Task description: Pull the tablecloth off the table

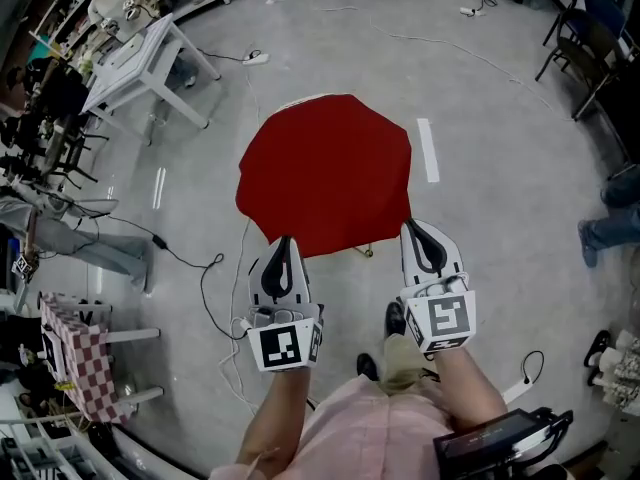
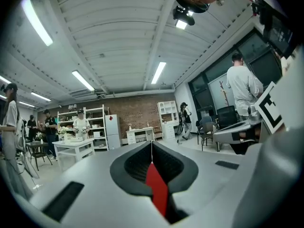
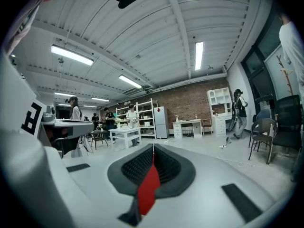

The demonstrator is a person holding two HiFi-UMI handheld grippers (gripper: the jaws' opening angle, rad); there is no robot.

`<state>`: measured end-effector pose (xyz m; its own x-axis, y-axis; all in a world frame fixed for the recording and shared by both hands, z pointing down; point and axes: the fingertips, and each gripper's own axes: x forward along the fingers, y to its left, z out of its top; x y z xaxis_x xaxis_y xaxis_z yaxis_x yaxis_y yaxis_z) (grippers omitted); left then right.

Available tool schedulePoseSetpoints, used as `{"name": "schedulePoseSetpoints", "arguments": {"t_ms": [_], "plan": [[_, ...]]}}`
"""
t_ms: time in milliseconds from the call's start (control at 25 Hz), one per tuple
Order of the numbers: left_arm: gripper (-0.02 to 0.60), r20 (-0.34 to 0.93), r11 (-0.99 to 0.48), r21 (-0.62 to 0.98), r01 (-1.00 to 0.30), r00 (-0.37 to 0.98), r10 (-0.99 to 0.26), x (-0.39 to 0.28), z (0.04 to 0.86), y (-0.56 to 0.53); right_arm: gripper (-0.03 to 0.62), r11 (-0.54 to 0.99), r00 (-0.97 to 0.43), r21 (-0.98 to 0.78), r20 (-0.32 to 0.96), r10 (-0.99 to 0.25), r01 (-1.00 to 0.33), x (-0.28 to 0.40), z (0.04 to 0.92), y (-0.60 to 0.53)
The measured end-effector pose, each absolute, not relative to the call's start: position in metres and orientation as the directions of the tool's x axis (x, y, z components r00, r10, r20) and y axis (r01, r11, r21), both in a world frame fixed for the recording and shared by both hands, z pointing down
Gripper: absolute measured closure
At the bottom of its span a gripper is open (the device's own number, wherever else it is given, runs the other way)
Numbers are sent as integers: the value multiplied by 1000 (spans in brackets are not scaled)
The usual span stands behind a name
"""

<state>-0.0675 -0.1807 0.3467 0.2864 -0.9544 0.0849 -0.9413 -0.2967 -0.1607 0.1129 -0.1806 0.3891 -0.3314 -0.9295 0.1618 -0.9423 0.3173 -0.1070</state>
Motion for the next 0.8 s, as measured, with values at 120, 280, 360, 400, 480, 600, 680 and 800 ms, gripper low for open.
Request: {"name": "schedulePoseSetpoints", "arguments": {"t_ms": [120, 280, 360, 400, 480, 600, 680, 800], "plan": [[556, 84, -286, -172, -943, 276, -958, -59, 342, -194, 574, 327, -342, -113, 154, -927, -938, 122, 386, -198], [555, 69, -262, -188, -947, 253, -965, -56, 330, -204, 574, 344, -358, -117, 132, -924, -932, 128, 376, -217], [555, 64, -249, -196, -949, 241, -969, -60, 326, -208, 574, 353, -367, -119, 125, -922, -928, 125, 373, -223], [555, 62, -241, -198, -950, 234, -970, -63, 325, -210, 574, 359, -372, -118, 122, -920, -926, 123, 371, -227], [555, 56, -227, -200, -953, 220, -974, -67, 323, -214, 574, 370, -383, -115, 116, -917, -922, 120, 369, -233], [555, 46, -211, -197, -957, 206, -977, -69, 320, -217, 574, 381, -393, -110, 111, -913, -918, 118, 366, -239], [555, 41, -203, -194, -960, 198, -979, -74, 320, -219, 574, 386, -397, -105, 111, -911, -916, 115, 367, -244], [555, 35, -189, -189, -964, 185, -982, -91, 322, -226, 574, 395, -403, -93, 109, -909, -914, 100, 366, -254]]}}
